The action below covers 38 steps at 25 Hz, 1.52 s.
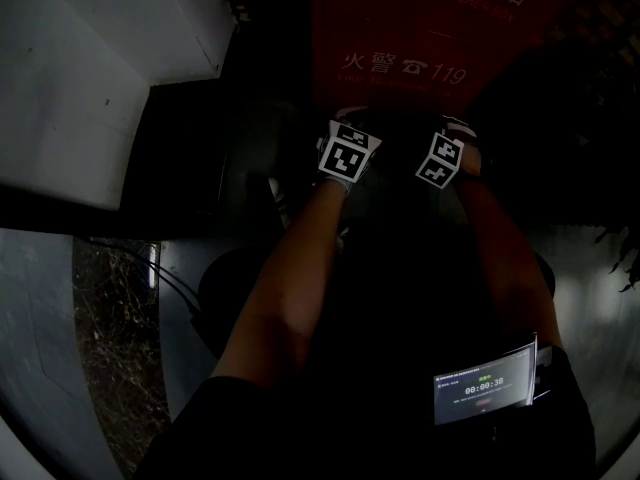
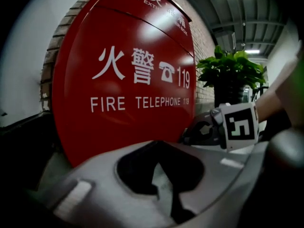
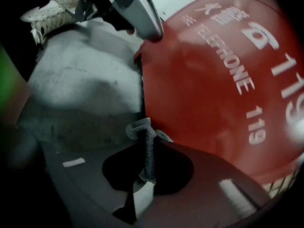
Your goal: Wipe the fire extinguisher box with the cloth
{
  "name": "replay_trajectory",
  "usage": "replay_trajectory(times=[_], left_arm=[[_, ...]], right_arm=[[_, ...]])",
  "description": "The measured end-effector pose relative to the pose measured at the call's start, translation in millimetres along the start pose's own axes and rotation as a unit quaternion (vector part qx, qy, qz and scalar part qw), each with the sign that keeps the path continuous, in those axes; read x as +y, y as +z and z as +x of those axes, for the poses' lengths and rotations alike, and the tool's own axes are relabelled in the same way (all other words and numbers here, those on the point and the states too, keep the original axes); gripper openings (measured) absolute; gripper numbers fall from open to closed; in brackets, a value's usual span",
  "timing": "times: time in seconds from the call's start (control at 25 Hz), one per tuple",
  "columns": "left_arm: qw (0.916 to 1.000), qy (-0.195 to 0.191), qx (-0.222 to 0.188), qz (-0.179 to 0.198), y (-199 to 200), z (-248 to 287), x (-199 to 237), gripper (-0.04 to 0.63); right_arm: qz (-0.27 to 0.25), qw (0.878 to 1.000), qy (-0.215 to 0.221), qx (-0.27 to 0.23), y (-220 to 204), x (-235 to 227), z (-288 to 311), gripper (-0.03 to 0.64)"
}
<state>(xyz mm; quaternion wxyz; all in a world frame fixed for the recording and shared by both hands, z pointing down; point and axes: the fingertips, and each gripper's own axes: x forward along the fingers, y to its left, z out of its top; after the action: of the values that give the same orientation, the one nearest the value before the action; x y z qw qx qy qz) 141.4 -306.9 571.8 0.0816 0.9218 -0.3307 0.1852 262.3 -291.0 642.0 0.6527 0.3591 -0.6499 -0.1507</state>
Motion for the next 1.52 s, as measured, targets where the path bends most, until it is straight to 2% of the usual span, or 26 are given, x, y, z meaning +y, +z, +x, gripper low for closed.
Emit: replay_trajectory(times=[0.24, 0.36, 0.44, 0.56, 0.68, 0.8, 0.88, 1.0, 1.08, 1.28, 1.4, 1.52], left_arm=[[0.9999, 0.004, -0.008, 0.006, 7, -1, 2, 0.003], [0.9992, -0.004, -0.023, -0.031, 18, -10, 0, 0.003], [0.9978, -0.005, -0.038, -0.054, 31, -22, 0, 0.003], [0.9965, 0.004, -0.060, -0.059, 50, -38, 6, 0.003], [0.9968, 0.019, -0.066, -0.041, 64, -53, 14, 0.003], [0.9979, 0.038, -0.051, -0.009, 67, -73, 26, 0.003], [0.9973, 0.052, -0.052, -0.009, 78, -89, 34, 0.003], [0.9956, 0.068, -0.064, -0.003, 112, -117, 53, 0.003], [0.9928, 0.096, -0.071, 0.006, 134, -146, 80, 0.003], [0.9775, 0.171, -0.122, 0.019, 219, -241, 137, 0.003], [0.9707, 0.187, -0.149, 0.019, 273, -280, 142, 0.003], [0.9678, 0.190, -0.159, 0.044, 333, -303, 128, 0.003]], right_arm=[[-0.003, 0.999, -0.005, 0.046, -37, -6, -2, 0.029], [-0.024, 0.998, -0.002, 0.063, -56, -5, -7, 0.029], [-0.044, 0.998, 0.003, 0.052, -57, -4, -17, 0.029], [-0.074, 0.997, -0.016, 0.019, -44, -16, -46, 0.029], [-0.077, 0.996, -0.047, -0.016, -25, -36, -83, 0.029], [-0.086, 0.993, -0.069, -0.050, -3, -54, -117, 0.029], [-0.098, 0.989, -0.084, -0.071, 10, -68, -142, 0.029], [-0.111, 0.983, -0.111, -0.098, 31, -94, -183, 0.029], [-0.118, 0.978, -0.130, -0.113, 47, -109, -209, 0.029], [-0.137, 0.963, -0.174, -0.156, 96, -148, -272, 0.029], [-0.155, 0.950, -0.205, -0.177, 129, -176, -315, 0.029], [-0.164, 0.938, -0.234, -0.198, 163, -212, -361, 0.029]])
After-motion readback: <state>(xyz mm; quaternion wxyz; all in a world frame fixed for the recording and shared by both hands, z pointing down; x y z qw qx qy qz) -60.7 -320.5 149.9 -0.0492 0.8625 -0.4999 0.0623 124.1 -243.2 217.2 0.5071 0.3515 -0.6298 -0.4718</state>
